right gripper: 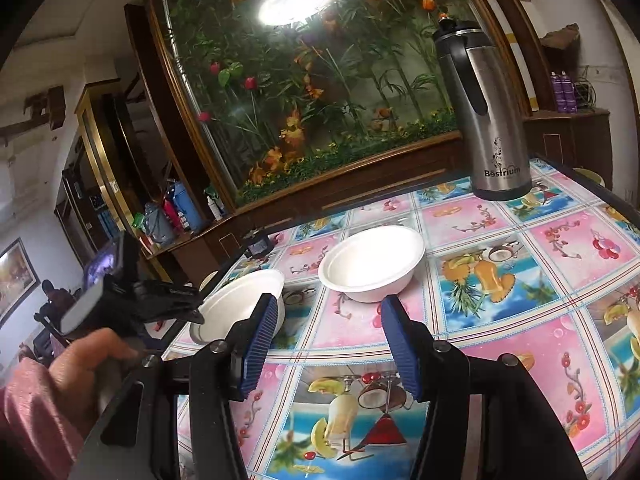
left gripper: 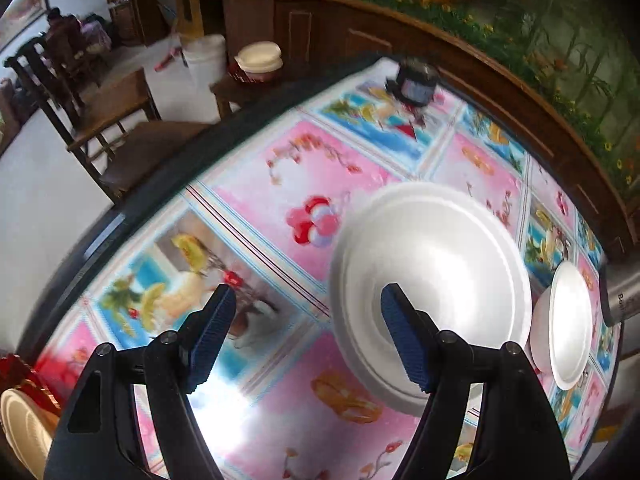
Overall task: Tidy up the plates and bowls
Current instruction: 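Grasp the white plate rim with the left tool, then carry the white plate toward the plate stack with the left tool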
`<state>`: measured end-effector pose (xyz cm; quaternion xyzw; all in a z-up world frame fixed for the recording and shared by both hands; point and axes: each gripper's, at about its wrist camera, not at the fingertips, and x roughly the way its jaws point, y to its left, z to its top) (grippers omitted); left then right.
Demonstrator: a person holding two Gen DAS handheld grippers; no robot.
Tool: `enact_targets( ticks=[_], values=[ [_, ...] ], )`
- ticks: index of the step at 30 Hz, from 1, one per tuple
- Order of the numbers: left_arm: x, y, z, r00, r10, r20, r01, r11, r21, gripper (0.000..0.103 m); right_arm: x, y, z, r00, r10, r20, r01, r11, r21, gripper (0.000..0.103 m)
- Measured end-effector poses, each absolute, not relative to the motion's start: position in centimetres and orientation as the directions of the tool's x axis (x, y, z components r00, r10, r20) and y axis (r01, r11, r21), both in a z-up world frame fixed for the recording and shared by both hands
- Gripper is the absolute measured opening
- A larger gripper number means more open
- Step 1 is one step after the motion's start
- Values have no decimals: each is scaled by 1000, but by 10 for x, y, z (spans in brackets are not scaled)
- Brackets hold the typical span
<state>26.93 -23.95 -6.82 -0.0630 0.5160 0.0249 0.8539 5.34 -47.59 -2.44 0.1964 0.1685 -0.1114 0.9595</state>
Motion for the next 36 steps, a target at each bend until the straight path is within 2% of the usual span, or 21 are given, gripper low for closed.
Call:
enact_targets(
  ticks=[3,6,8,10,18,24,36],
  values=[
    [276,-244,-78,434,-37,-900,-94,992,-86,74,53,-477,-25,916,-154,-371,288,895,340,57],
    [275,-250,-87,399,-40,-916,-55,996,-68,48,53,-479,-25,916,-155,-371,292,890,349,56],
    [275,-253,-92,378,-47,-925,-34,997,-65,21,54,-480,-26,911,-160,-379,301,888,348,56],
    [271,-254,-93,376,-62,-925,-20,997,-75,16,55,-480,-27,909,-156,-386,302,886,353,56],
    [227,-265,-86,365,-64,-929,109,994,-25,14,62,-494,-35,904,-38,-427,251,854,457,55],
    [171,-264,-89,319,-108,-942,214,976,-39,14,69,-505,-43,875,54,-481,233,824,516,55],
    [77,-229,-84,303,-168,-938,321,945,-65,14,52,-511,-45,860,75,-505,235,821,521,56]
  ],
)
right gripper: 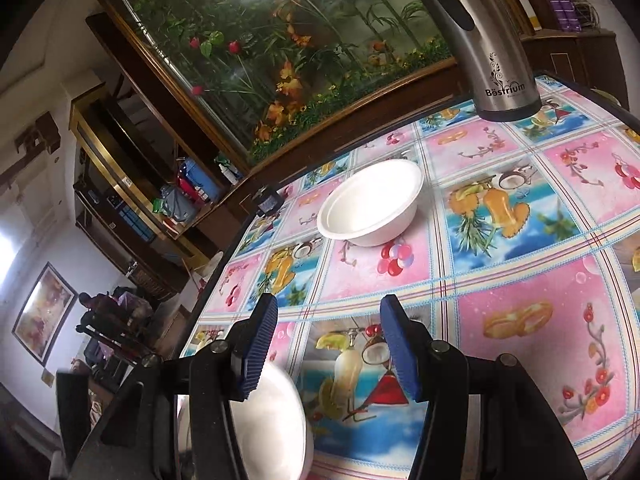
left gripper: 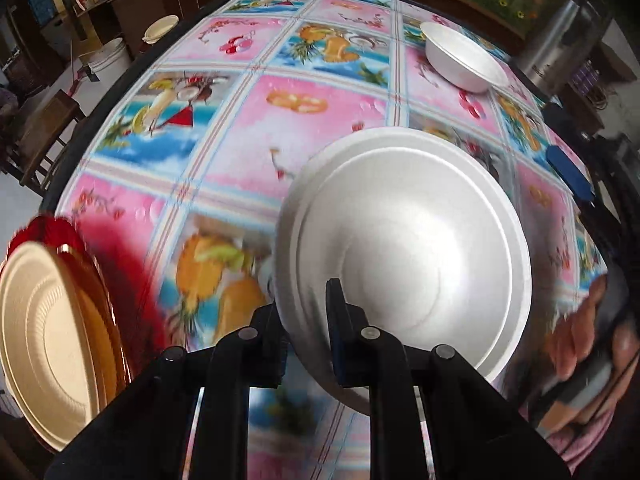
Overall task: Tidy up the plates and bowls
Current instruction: 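Carry the white plate toward the plate stack with the left tool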
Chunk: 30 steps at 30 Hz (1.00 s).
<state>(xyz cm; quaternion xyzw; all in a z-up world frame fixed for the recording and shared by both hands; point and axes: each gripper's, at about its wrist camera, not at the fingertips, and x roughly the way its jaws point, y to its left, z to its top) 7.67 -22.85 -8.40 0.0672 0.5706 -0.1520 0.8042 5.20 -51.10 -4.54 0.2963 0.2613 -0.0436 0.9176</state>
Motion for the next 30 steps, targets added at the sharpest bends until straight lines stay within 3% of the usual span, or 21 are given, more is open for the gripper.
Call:
enact_targets(
  ticks=[12,30],
  values=[
    [27,-202,-79,310,-238,-920,447,891,-80,14,-10,-501,-46,843,88,-531,244,817,523,56],
    [15,-191,-88,271,-292,-917,474,870,-136,15,-85,-460,-18,717,99,-690,285,862,419,57]
  ],
)
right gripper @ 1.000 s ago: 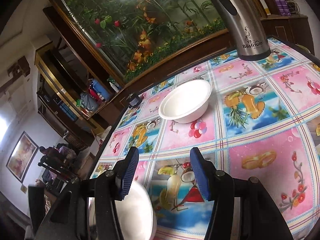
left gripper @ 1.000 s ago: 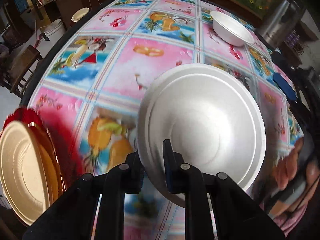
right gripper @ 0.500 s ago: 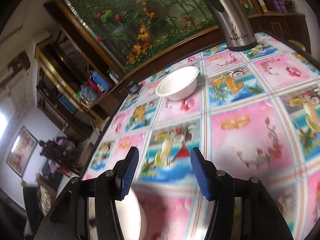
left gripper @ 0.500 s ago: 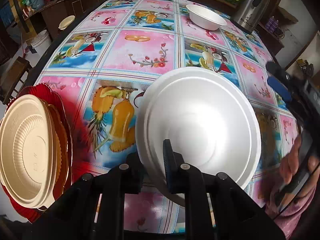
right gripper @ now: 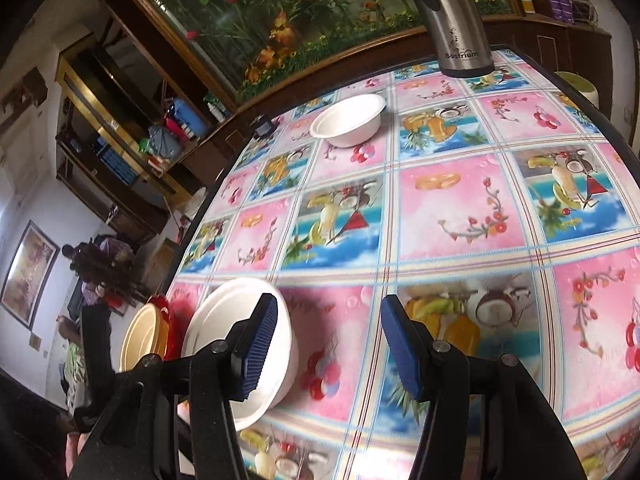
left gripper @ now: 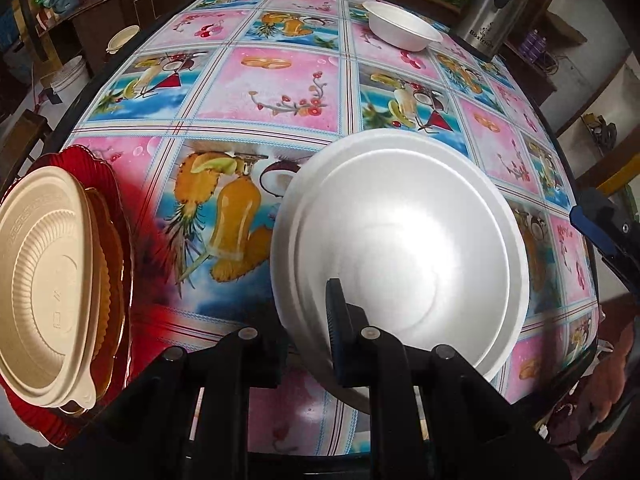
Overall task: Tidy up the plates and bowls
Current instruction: 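Carry the white plate toward the plate stack with the left tool, then grasp the white plate rim with the right tool while the left tool holds it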
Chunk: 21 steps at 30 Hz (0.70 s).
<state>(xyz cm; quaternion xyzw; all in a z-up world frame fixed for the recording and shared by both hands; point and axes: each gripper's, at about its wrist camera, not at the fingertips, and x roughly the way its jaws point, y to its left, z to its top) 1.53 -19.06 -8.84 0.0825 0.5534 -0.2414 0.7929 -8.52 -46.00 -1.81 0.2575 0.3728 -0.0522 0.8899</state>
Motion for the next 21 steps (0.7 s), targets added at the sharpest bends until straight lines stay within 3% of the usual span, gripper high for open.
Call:
enact_targets(
  ticks=[16,19,21],
  values=[
    [11,-193,-88,273,-290,-917,482,867,-131,15,-53,-410,-68,580,118,-806,270,906,327,53],
    [11,-193,-89,269,-293,-917,482,866,-135,15,-51,-409,-76,559,125,-819,281,901,330,37],
    [9,-193,-89,261,-304,-916,487,861,-147,15,-50,-409,-80,551,135,-823,290,894,341,21]
  ],
)
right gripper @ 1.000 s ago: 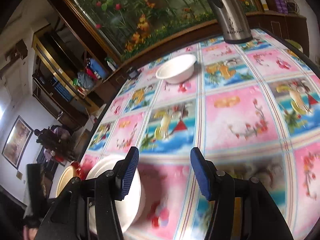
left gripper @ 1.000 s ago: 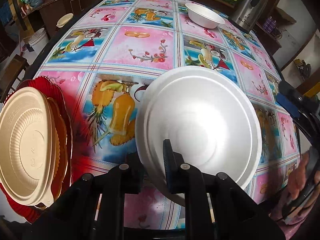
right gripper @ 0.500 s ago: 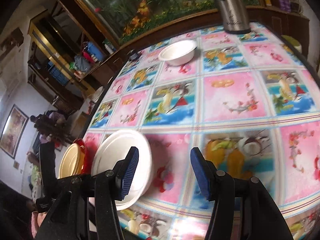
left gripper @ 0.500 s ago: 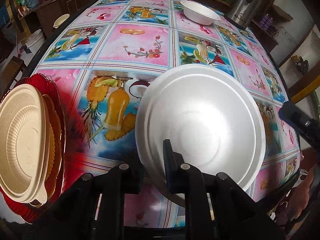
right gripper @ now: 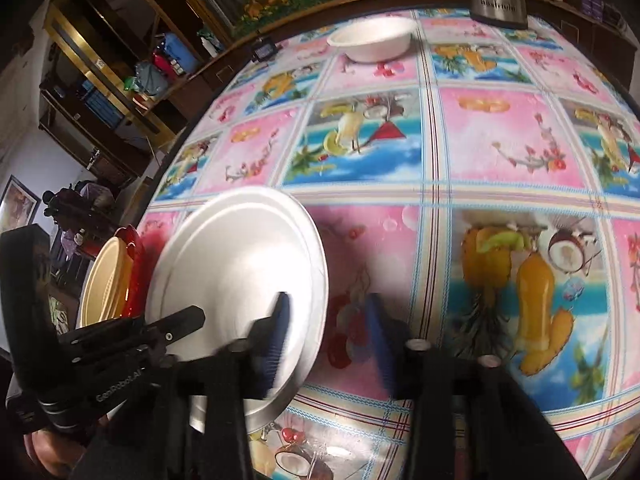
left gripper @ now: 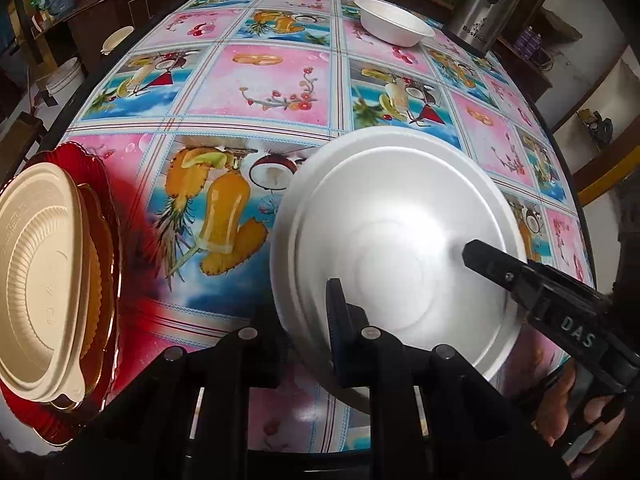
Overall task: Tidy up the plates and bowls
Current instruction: 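Grasp the white plate rim with the right tool while the left tool holds it, then lower the white plate onto the plate stack and open both tools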
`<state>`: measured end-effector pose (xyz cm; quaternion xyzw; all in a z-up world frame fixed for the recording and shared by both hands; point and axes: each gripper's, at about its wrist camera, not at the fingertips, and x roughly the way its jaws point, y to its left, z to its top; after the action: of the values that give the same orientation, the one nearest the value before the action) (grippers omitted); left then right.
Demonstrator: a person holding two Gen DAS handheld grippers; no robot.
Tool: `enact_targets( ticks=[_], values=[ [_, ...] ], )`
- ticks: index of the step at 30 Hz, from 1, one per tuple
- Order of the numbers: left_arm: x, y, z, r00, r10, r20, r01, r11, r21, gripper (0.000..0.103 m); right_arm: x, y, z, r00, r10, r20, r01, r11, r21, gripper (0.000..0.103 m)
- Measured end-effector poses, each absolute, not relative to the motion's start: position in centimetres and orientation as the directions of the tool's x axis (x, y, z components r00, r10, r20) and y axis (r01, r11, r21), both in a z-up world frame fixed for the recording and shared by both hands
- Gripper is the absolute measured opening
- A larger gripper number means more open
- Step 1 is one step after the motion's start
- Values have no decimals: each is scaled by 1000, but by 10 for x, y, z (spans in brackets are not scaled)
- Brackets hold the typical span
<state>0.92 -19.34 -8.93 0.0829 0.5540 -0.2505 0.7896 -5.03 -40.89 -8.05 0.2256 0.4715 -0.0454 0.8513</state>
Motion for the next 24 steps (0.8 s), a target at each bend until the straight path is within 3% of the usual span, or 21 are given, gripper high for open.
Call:
enact_targets(
  ticks=[2,3,16,24],
  values=[
    [6,-194,-88,266,-308,-913,499,855,-143,15,-50,-407,-82,557,144,-818,288,890,353,10],
    [3,-194,-86,280,-303,-911,503,855,-129,15,-51,-405,-81,560,139,-817,287,892,349,9],
    [9,-130,-22,469,-340,-815,437,892,-120,15,-24,-359,-26,641,230,-732,158,894,420,7],
    [27,-47,6,615,-225,-756,280,958,-58,15,31,-272,-10,648,310,-696,1,913,408,8]
  ],
)
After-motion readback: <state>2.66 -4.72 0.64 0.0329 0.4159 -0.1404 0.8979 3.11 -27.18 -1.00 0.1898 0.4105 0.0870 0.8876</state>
